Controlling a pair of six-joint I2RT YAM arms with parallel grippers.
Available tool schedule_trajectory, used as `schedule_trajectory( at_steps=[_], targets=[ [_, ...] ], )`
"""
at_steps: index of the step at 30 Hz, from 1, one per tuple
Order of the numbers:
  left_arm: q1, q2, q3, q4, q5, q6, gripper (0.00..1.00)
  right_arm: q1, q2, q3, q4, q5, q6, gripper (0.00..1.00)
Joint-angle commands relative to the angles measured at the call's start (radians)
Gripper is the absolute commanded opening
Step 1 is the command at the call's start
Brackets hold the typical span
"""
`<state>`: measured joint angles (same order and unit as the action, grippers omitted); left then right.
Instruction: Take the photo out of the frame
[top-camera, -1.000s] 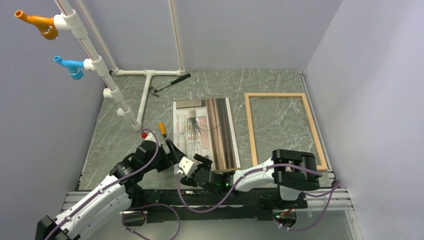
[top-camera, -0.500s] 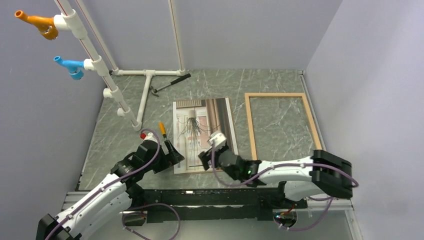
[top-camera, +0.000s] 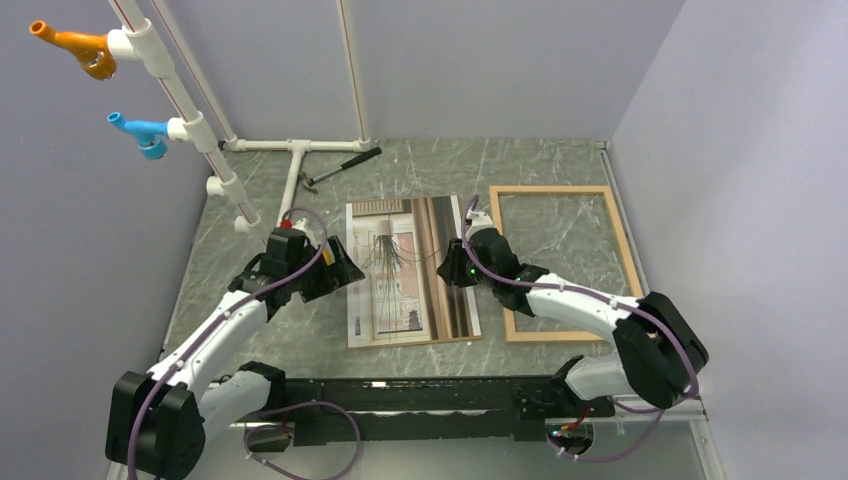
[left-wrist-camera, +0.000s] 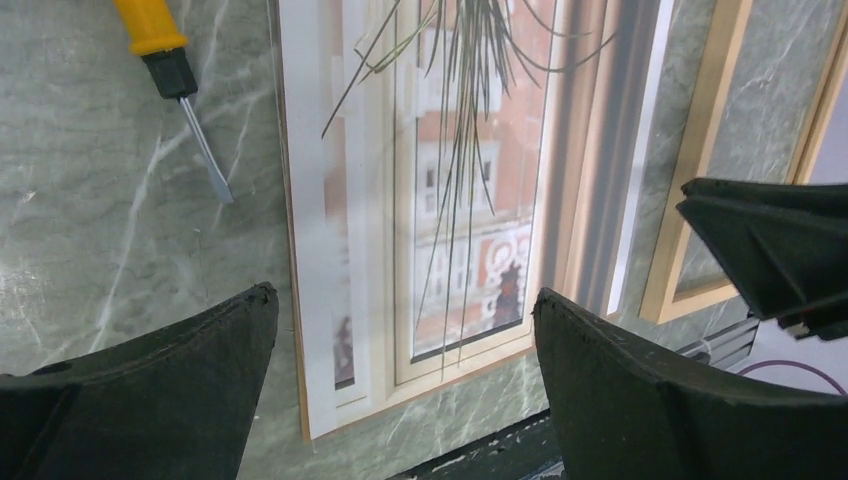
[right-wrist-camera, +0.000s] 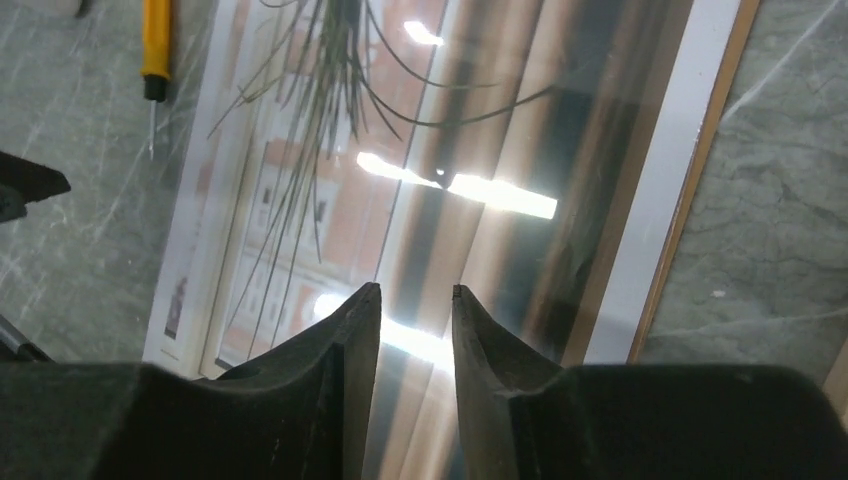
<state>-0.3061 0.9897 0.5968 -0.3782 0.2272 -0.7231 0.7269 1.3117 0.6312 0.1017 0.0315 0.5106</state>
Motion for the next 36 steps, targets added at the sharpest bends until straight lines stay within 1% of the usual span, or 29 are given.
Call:
schedule_trajectory(
  at_steps=[1, 4, 7, 11, 13, 16, 20, 26, 30, 36],
  targets=[
    [0.015, 0.014, 0.019, 0.067, 0.080, 0.079, 0.99, -0.037, 0.063, 0.030, -0.042, -0.131, 0.039, 0.32],
    [0.016, 0.023, 0.005, 0.069, 0.082, 0.091, 0.99, -0.060, 0.080, 0.008, -0.045, -0.095, 0.053, 0.26],
    [0.017, 0.017, -0.012, 0.072, 0.062, 0.098, 1.00, -0.066, 0.060, -0.005, -0.059, -0.039, 0.027, 0.24],
    [0.018, 0.037, 0.001, 0.121, 0.043, 0.100, 0.99, -0.085, 0.078, 0.019, -0.087, -0.041, -0.004, 0.24],
    [0.016, 0.089, 0.042, 0.145, 0.040, 0.116, 0.99, -0.097, 0.094, 0.022, -0.083, -0.052, -0.006, 0.24],
    [0.018, 0.199, 0.141, 0.149, 0.025, 0.153, 0.99, -0.113, 0.125, 0.028, -0.079, -0.064, -0.003, 0.25],
    [0.022, 0.356, 0.242, 0.182, -0.051, 0.205, 1.00, -0.118, 0.148, 0.026, -0.040, -0.097, -0.001, 0.25],
    [0.034, 0.581, 0.387, 0.192, -0.140, 0.287, 0.99, -0.125, 0.199, 0.054, -0.038, -0.097, -0.012, 0.25],
    [0.052, 0.659, 0.435, 0.210, -0.144, 0.291, 0.99, -0.132, 0.207, 0.053, -0.037, -0.104, -0.019, 0.25],
    [0.055, 0.727, 0.457, 0.245, -0.075, 0.237, 0.99, -0.143, 0.209, 0.039, -0.025, -0.109, -0.023, 0.25]
  ],
)
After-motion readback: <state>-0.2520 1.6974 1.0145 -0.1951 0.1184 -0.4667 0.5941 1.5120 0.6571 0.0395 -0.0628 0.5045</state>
